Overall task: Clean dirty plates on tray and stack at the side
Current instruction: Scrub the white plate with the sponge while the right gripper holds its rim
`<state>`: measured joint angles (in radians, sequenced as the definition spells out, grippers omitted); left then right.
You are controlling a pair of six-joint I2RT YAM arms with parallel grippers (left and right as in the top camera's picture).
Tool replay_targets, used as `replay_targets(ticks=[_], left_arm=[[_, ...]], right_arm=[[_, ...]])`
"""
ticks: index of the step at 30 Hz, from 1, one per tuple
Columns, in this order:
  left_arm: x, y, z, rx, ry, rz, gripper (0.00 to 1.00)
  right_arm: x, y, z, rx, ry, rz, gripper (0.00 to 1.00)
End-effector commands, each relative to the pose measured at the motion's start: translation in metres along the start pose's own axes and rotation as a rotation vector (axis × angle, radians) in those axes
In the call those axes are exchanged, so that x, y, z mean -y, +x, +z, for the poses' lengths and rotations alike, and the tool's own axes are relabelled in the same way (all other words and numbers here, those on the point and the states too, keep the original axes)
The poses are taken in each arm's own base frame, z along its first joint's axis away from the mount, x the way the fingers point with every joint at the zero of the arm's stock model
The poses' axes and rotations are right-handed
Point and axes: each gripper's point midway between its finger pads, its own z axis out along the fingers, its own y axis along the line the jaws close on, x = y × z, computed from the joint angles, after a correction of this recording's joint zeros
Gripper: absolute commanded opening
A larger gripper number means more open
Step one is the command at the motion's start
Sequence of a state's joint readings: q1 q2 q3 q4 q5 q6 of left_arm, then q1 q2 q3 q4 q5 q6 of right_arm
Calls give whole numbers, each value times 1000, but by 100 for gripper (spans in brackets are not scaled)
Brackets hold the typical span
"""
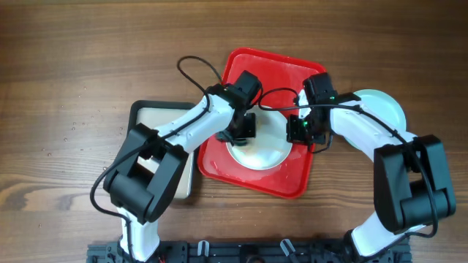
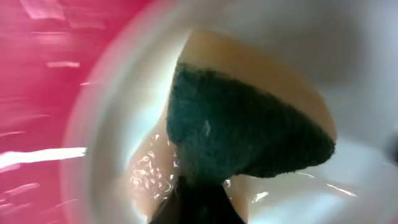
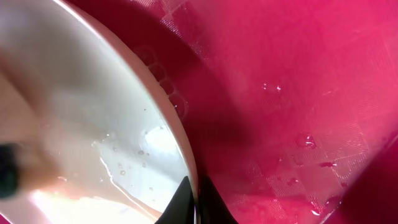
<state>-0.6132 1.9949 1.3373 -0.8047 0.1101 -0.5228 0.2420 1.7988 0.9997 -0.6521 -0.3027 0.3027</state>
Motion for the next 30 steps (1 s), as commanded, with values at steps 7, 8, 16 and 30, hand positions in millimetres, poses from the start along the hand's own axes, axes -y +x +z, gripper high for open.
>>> replay_targets(ticks=[7, 8, 16, 30], left_arm=[[9, -1, 16, -40, 107, 23, 4], [30, 4, 14, -74, 216, 33, 4], [98, 35, 16, -173, 467, 147, 4], [-61, -23, -18, 89, -219, -126, 4]], right_arm=[[15, 6, 9, -22, 69, 25, 4], [15, 6, 9, -21, 69, 24, 4], [15, 6, 9, -22, 69, 25, 4], [16, 8, 9, -29, 71, 24, 4]])
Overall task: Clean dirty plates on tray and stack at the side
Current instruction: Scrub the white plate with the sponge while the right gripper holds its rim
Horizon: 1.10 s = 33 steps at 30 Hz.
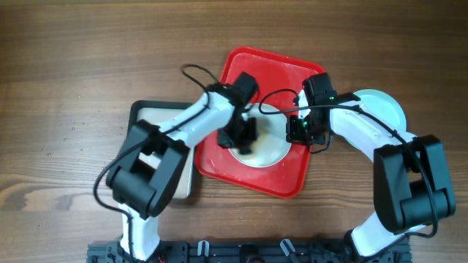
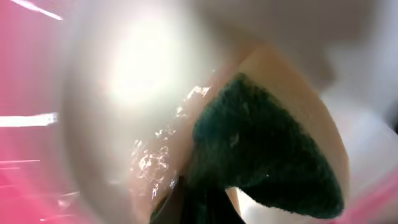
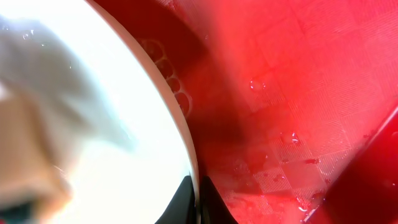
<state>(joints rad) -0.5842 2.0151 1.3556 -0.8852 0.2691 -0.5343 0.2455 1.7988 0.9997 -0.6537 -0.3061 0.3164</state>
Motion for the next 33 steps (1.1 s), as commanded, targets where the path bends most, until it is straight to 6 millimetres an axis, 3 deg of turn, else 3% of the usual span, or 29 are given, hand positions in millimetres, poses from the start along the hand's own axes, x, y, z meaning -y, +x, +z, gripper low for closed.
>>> replay_targets(ticks=[1, 3, 6, 7, 8, 11, 15, 19, 27, 30, 33], left_arm=[[-67, -48, -36, 288, -326, -96, 4], [-60, -51, -35, 299, -301, -85, 4], [-27, -46, -20, 256, -164, -49, 4], [-8, -42, -14, 230, -83, -27, 4], [25, -34, -6, 172, 61, 11, 4], [64, -19, 9, 102, 198, 61, 4], [78, -2, 39, 27, 213, 67, 4], [85, 12, 45, -18, 225, 139, 4], [94, 24, 10, -44, 335, 293, 4], [70, 14, 14, -20, 226, 223, 4], [5, -9, 16, 103, -105, 60, 4]], right_arm=[[17, 6, 9, -25, 74, 12, 4], [17, 6, 9, -25, 74, 13, 4], [17, 7, 9, -27, 75, 13, 4], [17, 7, 9, -28, 75, 13, 4], [17, 7, 9, -27, 76, 13, 4], [17, 7, 9, -28, 75, 14, 4], [17, 7, 9, -29, 76, 14, 4], [17, 7, 9, -29, 76, 14, 4], [17, 7, 9, -28, 75, 13, 4], [17, 7, 9, -28, 76, 13, 4], [17, 7, 9, -28, 76, 13, 4]])
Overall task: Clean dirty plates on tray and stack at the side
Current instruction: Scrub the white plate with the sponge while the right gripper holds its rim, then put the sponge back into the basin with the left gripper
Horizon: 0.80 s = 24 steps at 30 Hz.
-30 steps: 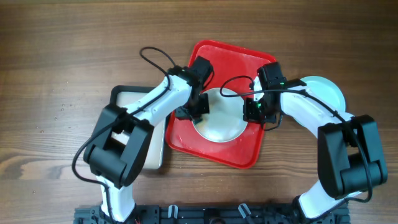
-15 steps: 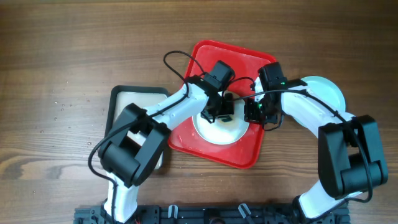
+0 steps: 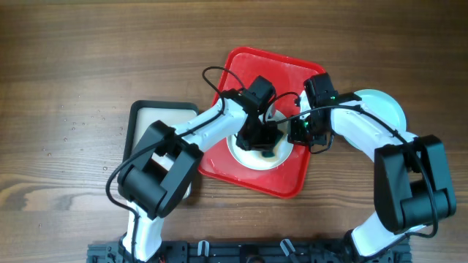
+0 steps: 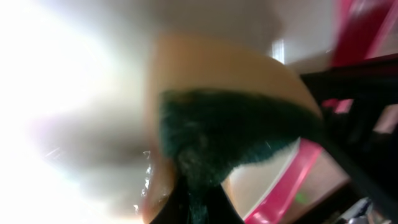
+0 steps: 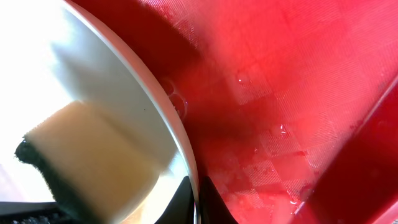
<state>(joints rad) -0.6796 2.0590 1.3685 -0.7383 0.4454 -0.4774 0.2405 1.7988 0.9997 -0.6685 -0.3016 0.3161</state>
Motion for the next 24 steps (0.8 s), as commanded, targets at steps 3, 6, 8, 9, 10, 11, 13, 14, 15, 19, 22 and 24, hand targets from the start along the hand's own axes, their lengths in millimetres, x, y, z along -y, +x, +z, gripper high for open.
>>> replay_targets(ticks=[3, 6, 8, 9, 10, 11, 13, 14, 15, 19, 22, 24], left_arm=[[-110, -17, -39, 213, -573, -189, 4], [-127, -11, -52, 222, -674, -213, 4], [-130, -9, -64, 241, -714, -249, 4], [-128, -10, -70, 256, -719, -257, 4], [-124, -13, -75, 270, -709, -256, 4], [-118, -16, -82, 289, -695, -254, 4], [-100, -25, -107, 358, -644, -247, 4], [-92, -28, -117, 389, -620, -244, 4], [-86, -29, -126, 413, -602, -241, 4], [-67, -25, -170, 514, -520, -239, 4], [-74, -7, -207, 546, -503, -278, 4], [-90, 5, -225, 540, -527, -323, 4]], right_arm=[[14, 5, 9, -17, 67, 5, 4], [14, 5, 9, -17, 67, 5, 4], [14, 5, 9, -17, 67, 5, 4], [14, 5, 9, -18, 66, 5, 4], [14, 5, 9, -18, 67, 5, 4], [14, 5, 9, -19, 67, 5, 4], [14, 6, 9, -21, 68, 6, 4], [14, 6, 9, -22, 68, 6, 4], [15, 6, 9, -23, 69, 6, 4], [15, 8, 9, -30, 70, 0, 4], [15, 9, 9, -36, 72, -16, 4], [15, 9, 9, -35, 71, -16, 4]])
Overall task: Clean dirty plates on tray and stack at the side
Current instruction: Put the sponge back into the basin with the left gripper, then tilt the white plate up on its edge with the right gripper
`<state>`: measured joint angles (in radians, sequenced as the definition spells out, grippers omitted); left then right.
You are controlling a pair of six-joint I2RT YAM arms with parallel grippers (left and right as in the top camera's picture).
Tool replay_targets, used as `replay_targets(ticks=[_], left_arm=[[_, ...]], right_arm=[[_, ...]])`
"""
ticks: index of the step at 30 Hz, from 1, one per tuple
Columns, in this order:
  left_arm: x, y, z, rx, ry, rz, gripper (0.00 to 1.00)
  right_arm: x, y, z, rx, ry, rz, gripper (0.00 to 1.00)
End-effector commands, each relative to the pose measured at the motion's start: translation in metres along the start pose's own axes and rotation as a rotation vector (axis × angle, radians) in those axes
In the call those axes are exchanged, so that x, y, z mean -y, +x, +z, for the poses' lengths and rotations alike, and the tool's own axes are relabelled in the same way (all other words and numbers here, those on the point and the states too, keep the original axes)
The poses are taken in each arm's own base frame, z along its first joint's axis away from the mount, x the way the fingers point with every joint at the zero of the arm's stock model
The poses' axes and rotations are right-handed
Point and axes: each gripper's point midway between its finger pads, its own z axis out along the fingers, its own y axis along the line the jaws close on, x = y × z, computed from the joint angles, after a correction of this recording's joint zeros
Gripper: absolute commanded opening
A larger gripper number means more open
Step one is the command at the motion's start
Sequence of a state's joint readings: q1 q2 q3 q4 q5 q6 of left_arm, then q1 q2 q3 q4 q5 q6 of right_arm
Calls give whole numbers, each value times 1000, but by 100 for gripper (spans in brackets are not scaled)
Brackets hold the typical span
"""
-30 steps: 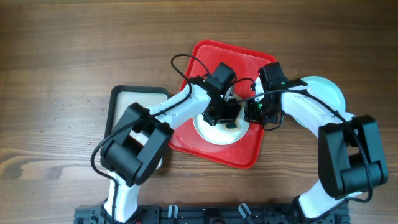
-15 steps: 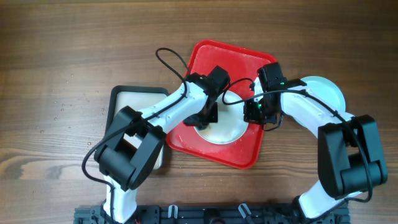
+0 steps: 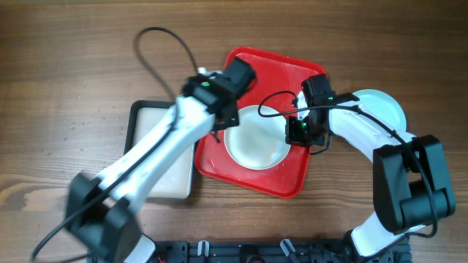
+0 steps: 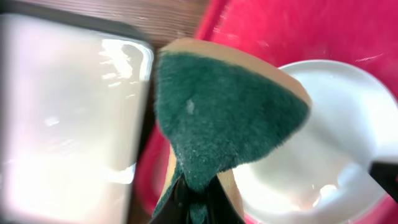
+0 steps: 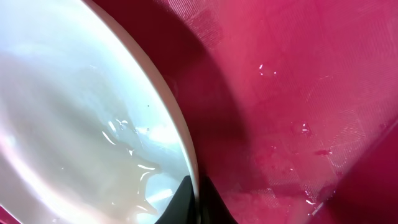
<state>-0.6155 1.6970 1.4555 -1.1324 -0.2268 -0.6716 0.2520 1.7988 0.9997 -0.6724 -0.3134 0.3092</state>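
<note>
A wet white plate (image 3: 256, 136) lies on the red tray (image 3: 252, 69). My right gripper (image 3: 295, 132) is shut on the plate's right rim (image 5: 186, 155), one finger on each side of the edge. My left gripper (image 3: 218, 124) is shut on a sponge (image 4: 227, 118), green scouring face toward the camera, yellow foam behind. It is held up over the tray's left edge, between the plate (image 4: 323, 143) and the basin (image 4: 62, 99). A second white plate (image 3: 384, 109) lies on the table right of the tray.
A black-rimmed basin (image 3: 157, 150) of whitish water stands left of the tray. The tray floor (image 5: 298, 93) is wet with droplets. Wooden table surrounds everything.
My left gripper has moved with the sponge from the plate's right part to above the tray's left edge. The plate's face is now uncovered. The right gripper holds the rim as before.
The sponge in my left gripper was pressed on the plate's left part, then lower left, then on its right part near the right gripper. Throughout, the right gripper stayed shut on the plate's right rim. Now the sponge is off the plate.
</note>
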Motion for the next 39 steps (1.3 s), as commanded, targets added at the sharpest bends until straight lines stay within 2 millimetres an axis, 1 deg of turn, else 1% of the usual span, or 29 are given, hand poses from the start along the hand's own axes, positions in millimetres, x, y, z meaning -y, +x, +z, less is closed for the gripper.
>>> replay_targets(ticks=[1, 3, 5, 6, 8, 10, 12, 14, 15, 16, 17, 18, 19, 20, 21, 22, 23, 25, 26, 28, 30, 33, 36, 39], left_arm=[[-52, -16, -30, 46, -64, -111, 4], [-76, -14, -26, 4, -113, -140, 4], [-99, -12, -9, -31, -153, -151, 4], [-112, -11, 7, -46, -166, -179, 4], [-129, 1, 37, -84, -173, -221, 4], [-132, 17, 60, -146, -118, -207, 4], [-126, 31, 83, -192, -11, -168, 4], [-121, 36, 91, -207, 52, -158, 5], [-119, 36, 91, -209, 63, -154, 6], [-119, 35, 91, -205, 65, -155, 12], [-118, 32, 88, -199, 71, -155, 20], [-116, 29, 85, -194, 77, -156, 49], [-115, 25, 79, -188, 86, -157, 61], [-113, 21, 73, -182, 99, -158, 66], [-111, 17, 65, -173, 114, -160, 69], [-108, 11, 54, -157, 132, -161, 71], [-106, 6, 44, -138, 150, -162, 75], [-105, -3, 27, -102, 167, -163, 94], [-105, -7, 19, -82, 175, -164, 100], [-105, -14, 0, -23, 199, -165, 100], [-106, -16, -11, 12, 213, -166, 100], [-107, -17, -18, 36, 223, -167, 100], [-107, -17, -18, 35, 222, -167, 100], [-107, -17, -18, 35, 222, -166, 100]], right_arm=[[20, 5, 8, -21, 80, 0, 4], [18, 0, 8, -2, 75, -6, 4], [16, -8, 8, 30, 65, -16, 4], [14, -14, 8, 54, 58, -24, 4], [12, -17, 8, 67, 49, -26, 4], [10, -14, 8, 52, 33, -24, 4], [10, -8, 7, 31, 33, -19, 4], [10, -6, 3, 30, 37, -19, 5], [9, -6, 0, 33, 37, -22, 4], [7, -6, -5, 44, 33, -31, 4], [5, -7, -10, 53, 31, -36, 4], [3, -7, -16, 66, 27, -43, 4], [0, -7, -22, 82, 23, -49, 5], [-1, -8, -30, 100, 27, -52, 4], [0, -8, -37, 119, 41, -56, 4], [4, -9, -47, 150, 77, -55, 4], [10, -10, -59, 190, 135, -45, 4], [16, -11, -79, 260, 225, -42, 4], [18, -13, -94, 317, 271, -41, 4], [6, -19, -118, 421, 293, -78, 4], [-4, -22, -142, 520, 336, -121, 4], [-11, -22, -172, 642, 487, -200, 4], [-16, -17, -185, 709, 619, -254, 4], [-32, -10, -195, 777, 722, -339, 4]])
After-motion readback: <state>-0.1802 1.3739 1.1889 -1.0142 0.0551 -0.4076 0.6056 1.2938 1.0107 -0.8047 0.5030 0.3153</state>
